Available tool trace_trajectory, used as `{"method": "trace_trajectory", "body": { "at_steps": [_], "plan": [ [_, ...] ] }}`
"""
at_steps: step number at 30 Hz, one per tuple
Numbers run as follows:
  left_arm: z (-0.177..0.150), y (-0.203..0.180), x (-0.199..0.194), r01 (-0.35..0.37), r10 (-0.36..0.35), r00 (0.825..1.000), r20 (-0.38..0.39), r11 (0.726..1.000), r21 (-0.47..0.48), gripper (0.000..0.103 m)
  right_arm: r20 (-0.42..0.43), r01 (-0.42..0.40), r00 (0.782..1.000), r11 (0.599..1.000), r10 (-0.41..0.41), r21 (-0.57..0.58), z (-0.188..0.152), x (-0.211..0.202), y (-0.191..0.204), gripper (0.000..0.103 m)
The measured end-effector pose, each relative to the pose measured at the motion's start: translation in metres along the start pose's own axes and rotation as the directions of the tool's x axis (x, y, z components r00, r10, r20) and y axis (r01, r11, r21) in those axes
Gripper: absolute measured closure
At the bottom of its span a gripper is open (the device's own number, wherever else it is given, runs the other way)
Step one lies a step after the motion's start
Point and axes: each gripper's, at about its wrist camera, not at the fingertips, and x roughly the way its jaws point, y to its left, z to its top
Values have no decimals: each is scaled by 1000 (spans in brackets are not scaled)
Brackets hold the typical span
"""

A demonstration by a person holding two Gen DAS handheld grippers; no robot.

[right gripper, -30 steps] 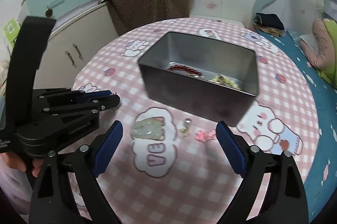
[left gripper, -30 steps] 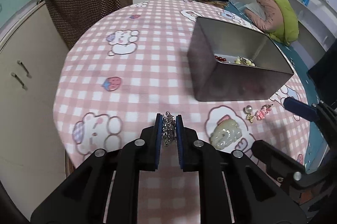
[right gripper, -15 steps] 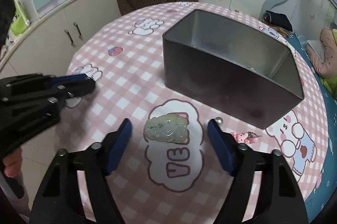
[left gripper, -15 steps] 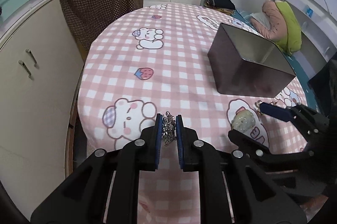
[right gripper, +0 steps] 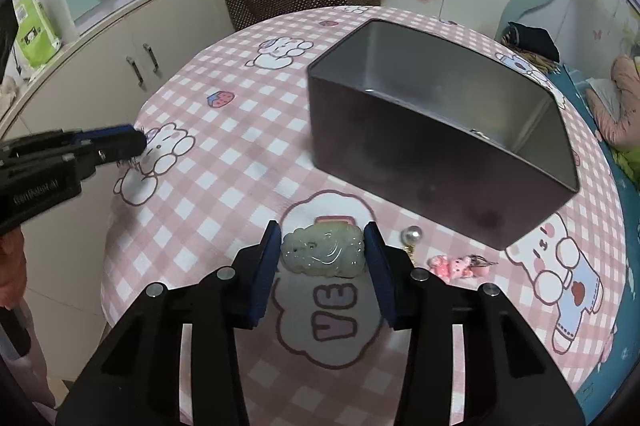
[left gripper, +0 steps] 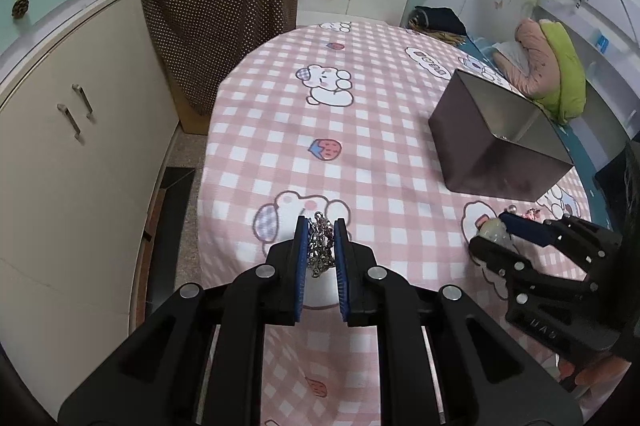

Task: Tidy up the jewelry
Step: 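Grasp the jade pendant with the right tool while the left tool carries the chain to the tin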

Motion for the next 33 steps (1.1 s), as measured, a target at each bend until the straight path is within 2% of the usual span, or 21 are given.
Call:
{"method": "trace_trajectory", "body": {
  "at_steps": [12,21,33],
  "plan": [
    [6,-45,11,69,-67,997,-26,995,76,90,81,40,996,996,-46,76,-2,-42,-34,62],
    [22,-90,10,125,-126,992,-5,980,154,90,137,79,986,987,-98,140,-1,-68,-63,62],
    [47,-118,2,147,-157,987,37,970,193,90,204,78,972,982,-113,173,14,-85,-84,62]
  ]
}}
